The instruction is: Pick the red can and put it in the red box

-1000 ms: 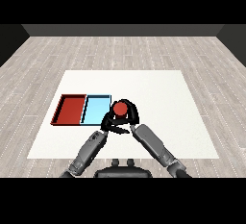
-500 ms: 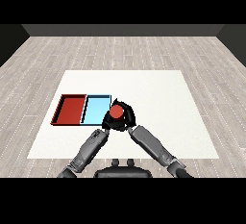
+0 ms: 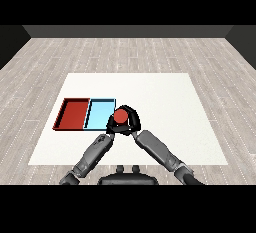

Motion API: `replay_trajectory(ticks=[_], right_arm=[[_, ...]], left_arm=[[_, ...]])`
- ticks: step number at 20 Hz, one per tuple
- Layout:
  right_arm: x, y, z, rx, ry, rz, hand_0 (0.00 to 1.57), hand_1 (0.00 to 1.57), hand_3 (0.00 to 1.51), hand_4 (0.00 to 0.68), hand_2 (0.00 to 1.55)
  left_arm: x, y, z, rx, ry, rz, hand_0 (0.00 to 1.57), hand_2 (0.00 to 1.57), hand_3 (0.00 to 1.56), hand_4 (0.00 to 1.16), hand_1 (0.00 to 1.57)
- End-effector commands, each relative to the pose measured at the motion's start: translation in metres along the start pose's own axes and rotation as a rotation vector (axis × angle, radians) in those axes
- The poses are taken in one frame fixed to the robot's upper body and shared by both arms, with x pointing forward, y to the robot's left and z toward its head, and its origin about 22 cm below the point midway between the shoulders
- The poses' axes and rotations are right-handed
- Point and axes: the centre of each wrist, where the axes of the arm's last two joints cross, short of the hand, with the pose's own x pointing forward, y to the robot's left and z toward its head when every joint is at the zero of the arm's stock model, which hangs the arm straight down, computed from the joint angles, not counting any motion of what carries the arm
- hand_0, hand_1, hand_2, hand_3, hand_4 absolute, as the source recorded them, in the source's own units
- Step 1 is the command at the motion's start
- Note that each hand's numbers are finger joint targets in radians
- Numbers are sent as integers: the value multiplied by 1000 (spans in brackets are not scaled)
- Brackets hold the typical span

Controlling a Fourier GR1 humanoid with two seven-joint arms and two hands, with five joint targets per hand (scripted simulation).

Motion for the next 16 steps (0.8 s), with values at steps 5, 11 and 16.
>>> replay_trajectory(ticks=[5, 11, 16], right_arm=[[3, 3, -8, 7, 0, -29, 1434, 1434, 1377, 618, 1441], [6, 6, 22, 3, 9, -53, 1179, 1179, 1084, 0, 1173], [5, 2, 2, 29, 8, 11, 0, 0, 0, 0, 0]], left_arm=[[10, -6, 14, 114, -46, 1, 1571, 1515, 1414, 958, 1571], [4, -5, 0, 121, -78, -20, 1571, 1528, 1447, 1119, 1571], [16, -7, -5, 143, -80, -37, 1571, 1529, 1455, 1118, 1571]])
